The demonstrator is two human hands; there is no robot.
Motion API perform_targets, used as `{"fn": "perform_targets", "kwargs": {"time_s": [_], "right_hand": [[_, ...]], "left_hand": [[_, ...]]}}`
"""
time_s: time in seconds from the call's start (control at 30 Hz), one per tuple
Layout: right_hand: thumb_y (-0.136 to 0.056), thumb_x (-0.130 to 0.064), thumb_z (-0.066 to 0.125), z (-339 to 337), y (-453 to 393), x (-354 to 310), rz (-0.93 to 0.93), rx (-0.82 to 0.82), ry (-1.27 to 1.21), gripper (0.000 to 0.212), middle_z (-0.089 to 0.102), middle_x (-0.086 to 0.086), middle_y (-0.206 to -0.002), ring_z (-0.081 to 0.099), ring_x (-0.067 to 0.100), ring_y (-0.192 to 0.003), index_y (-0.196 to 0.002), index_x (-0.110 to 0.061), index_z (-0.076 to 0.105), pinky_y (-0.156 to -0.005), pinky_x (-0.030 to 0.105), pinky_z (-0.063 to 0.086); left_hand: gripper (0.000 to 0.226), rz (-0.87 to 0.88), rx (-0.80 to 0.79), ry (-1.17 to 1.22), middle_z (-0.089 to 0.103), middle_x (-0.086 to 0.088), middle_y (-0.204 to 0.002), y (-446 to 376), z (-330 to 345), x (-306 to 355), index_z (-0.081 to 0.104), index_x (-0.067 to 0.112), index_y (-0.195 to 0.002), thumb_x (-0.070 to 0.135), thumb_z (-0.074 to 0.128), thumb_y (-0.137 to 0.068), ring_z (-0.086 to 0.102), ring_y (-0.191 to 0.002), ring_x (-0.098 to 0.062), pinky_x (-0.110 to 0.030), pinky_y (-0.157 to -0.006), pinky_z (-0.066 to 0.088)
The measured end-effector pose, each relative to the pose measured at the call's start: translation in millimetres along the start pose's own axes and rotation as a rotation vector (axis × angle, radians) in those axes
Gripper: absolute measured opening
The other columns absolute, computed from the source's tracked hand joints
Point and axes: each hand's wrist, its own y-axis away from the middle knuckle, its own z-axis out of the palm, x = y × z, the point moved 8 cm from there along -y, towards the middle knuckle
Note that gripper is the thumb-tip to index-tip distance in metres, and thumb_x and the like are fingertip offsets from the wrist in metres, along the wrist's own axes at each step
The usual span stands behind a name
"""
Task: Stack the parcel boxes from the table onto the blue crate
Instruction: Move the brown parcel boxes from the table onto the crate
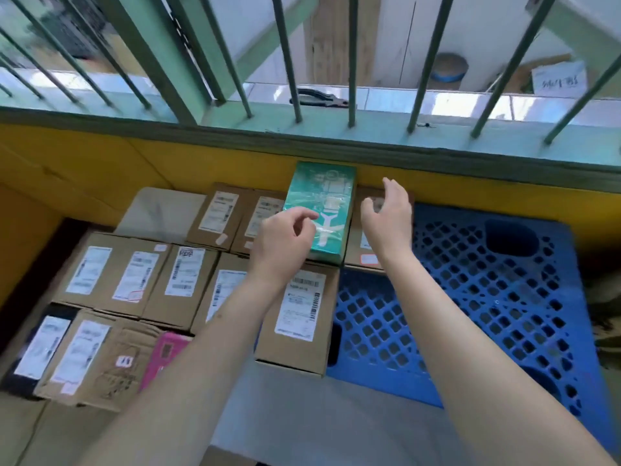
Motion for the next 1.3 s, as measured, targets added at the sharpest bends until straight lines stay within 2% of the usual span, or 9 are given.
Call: {"fn": "perform_targets", "kwargs": {"time_s": [0.17,0.27,0.4,0.5,0.6,0.83,1.03,1.17,1.3], "right_hand": [[-0.098,-0.023,0.052,47,15,-111,-0.224,0.02,-0.069,0.052,0.045,0.004,-0.147,0.04,0.015,-0.136,-0.147,-0.011,0.04,-0.111,0.022,0.028],[-0.098,-0.024,0.051,109,21,-151,-0.227,-0.054,-0.081,0.05,0.048,0.001,-0.144,0.047,0.012,-0.127,-0.147,-0.015,0.041,-0.106,0.023,0.036],[-0.098,-0.024,0.05,223,23,-152,0.002,-0.254,-0.124,0.047,0.055,0.0,-0.14,0.053,0.014,-0.123,-0.144,-0.016,0.046,-0.098,0.021,0.038],[-0.099,-0.031,0.047,299,32,-128,0.279,-0.386,-0.224,0.05,0.049,-0.002,-0.147,0.049,0.018,-0.133,-0.148,-0.021,0.043,-0.111,0.036,0.04],[-0.103,-0.033,0.041,340,38,-109,0.381,-0.431,-0.147,0.053,0.037,-0.001,-0.157,0.035,0.02,-0.144,-0.153,-0.017,0.035,-0.116,0.034,0.027],[-0.104,-0.04,0.039,375,46,-73,0.522,-0.405,-0.12,0.053,0.036,0.001,-0.158,0.032,0.022,-0.145,-0.153,-0.019,0.035,-0.116,0.035,0.025],[-0.103,-0.04,0.039,373,44,-65,0.554,-0.35,-0.155,0.048,0.042,0.0,-0.154,0.036,0.022,-0.142,-0.148,-0.024,0.042,-0.105,0.029,0.028],[-0.101,-0.043,0.042,374,46,-63,0.586,-0.33,-0.207,0.046,0.05,-0.001,-0.147,0.045,0.02,-0.135,-0.144,-0.027,0.048,-0.111,0.034,0.034],[-0.094,-0.05,0.047,377,49,-60,0.605,-0.351,-0.289,0.055,0.054,-0.001,-0.144,0.048,0.019,-0.134,-0.143,-0.027,0.049,-0.115,0.043,0.035]], "left_hand": [[0.026,-0.237,0.085,0.053,0.072,0.007,-0.092,-42,-84,-112,0.067,0.035,-0.099,0.032,0.047,-0.083,0.069,-0.086,-0.017,-0.039,-0.079,0.059],[0.027,-0.341,0.049,0.08,0.07,-0.001,-0.104,-64,-106,-190,0.066,0.026,-0.109,0.024,0.051,-0.087,0.066,-0.094,-0.021,-0.034,-0.088,0.054],[0.035,-0.391,-0.013,0.011,0.064,-0.005,-0.117,-94,-116,-271,0.061,0.013,-0.126,0.021,0.054,-0.093,0.059,-0.105,-0.023,-0.026,-0.084,0.043],[0.042,-0.417,-0.068,-0.034,0.061,-0.011,-0.127,-118,-117,-319,0.059,0.011,-0.131,0.026,0.054,-0.092,0.058,-0.113,-0.029,-0.034,-0.093,0.046],[0.048,-0.455,-0.134,-0.075,0.058,-0.013,-0.133,-138,-113,-353,0.053,0.009,-0.136,0.029,0.051,-0.093,0.056,-0.118,-0.031,-0.037,-0.095,0.045],[0.053,-0.552,-0.36,-0.09,0.055,-0.019,-0.133,-153,-87,-390,0.052,0.004,-0.136,0.035,0.049,-0.092,0.053,-0.121,-0.036,-0.035,-0.096,0.044],[0.055,-0.564,-0.285,-0.106,0.062,-0.015,-0.122,-156,-91,-388,0.06,0.008,-0.125,0.048,0.049,-0.09,0.058,-0.111,-0.036,-0.04,-0.093,0.049],[0.043,-0.544,-0.212,-0.033,0.062,-0.009,-0.107,-154,-93,-375,0.059,0.007,-0.115,0.043,0.053,-0.094,0.054,-0.089,-0.028,-0.033,-0.072,0.042],[0.054,-0.575,-0.168,0.111,0.059,-0.011,-0.13,-160,-98,-376,0.052,0.006,-0.133,0.039,0.06,-0.091,0.057,-0.116,-0.03,-0.03,-0.082,0.04]]}}
